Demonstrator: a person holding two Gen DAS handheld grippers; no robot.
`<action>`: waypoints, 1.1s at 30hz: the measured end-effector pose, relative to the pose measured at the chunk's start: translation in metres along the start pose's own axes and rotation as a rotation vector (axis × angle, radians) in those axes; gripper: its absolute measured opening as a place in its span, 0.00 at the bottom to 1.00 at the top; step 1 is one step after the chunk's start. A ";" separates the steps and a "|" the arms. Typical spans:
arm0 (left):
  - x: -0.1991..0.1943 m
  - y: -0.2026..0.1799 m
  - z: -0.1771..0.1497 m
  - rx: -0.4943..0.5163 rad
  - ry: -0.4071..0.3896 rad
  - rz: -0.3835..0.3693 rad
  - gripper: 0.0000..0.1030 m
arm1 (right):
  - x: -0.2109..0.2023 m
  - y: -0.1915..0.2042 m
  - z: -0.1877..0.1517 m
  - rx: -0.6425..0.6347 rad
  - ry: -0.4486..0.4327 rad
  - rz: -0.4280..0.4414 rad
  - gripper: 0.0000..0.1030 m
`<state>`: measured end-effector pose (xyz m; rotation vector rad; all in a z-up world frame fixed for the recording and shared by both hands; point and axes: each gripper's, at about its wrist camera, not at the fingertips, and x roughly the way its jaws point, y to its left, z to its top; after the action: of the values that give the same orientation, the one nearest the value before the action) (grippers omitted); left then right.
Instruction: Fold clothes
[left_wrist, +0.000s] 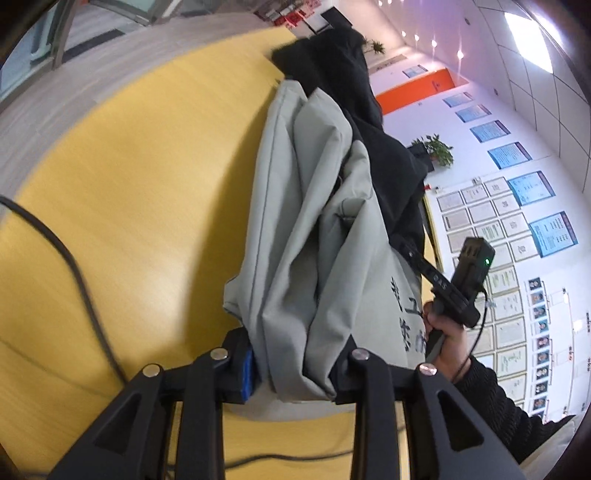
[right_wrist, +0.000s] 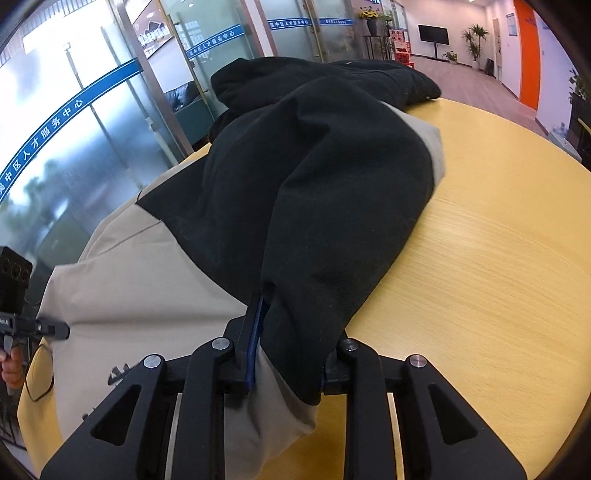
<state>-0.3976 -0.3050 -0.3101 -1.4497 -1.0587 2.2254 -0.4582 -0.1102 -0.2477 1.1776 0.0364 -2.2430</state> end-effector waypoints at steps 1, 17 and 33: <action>-0.004 0.003 0.005 0.004 0.000 0.009 0.30 | 0.005 0.004 0.004 -0.001 0.002 0.002 0.20; -0.150 -0.123 -0.089 0.248 -0.316 0.614 0.92 | -0.122 0.062 0.006 -0.240 0.050 -0.140 0.91; -0.111 -0.222 -0.180 0.176 -0.434 0.754 1.00 | -0.234 0.076 -0.082 -0.390 0.119 -0.139 1.00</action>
<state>-0.2225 -0.1408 -0.1197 -1.4816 -0.4010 3.1683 -0.2583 -0.0331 -0.1013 1.1158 0.5926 -2.1482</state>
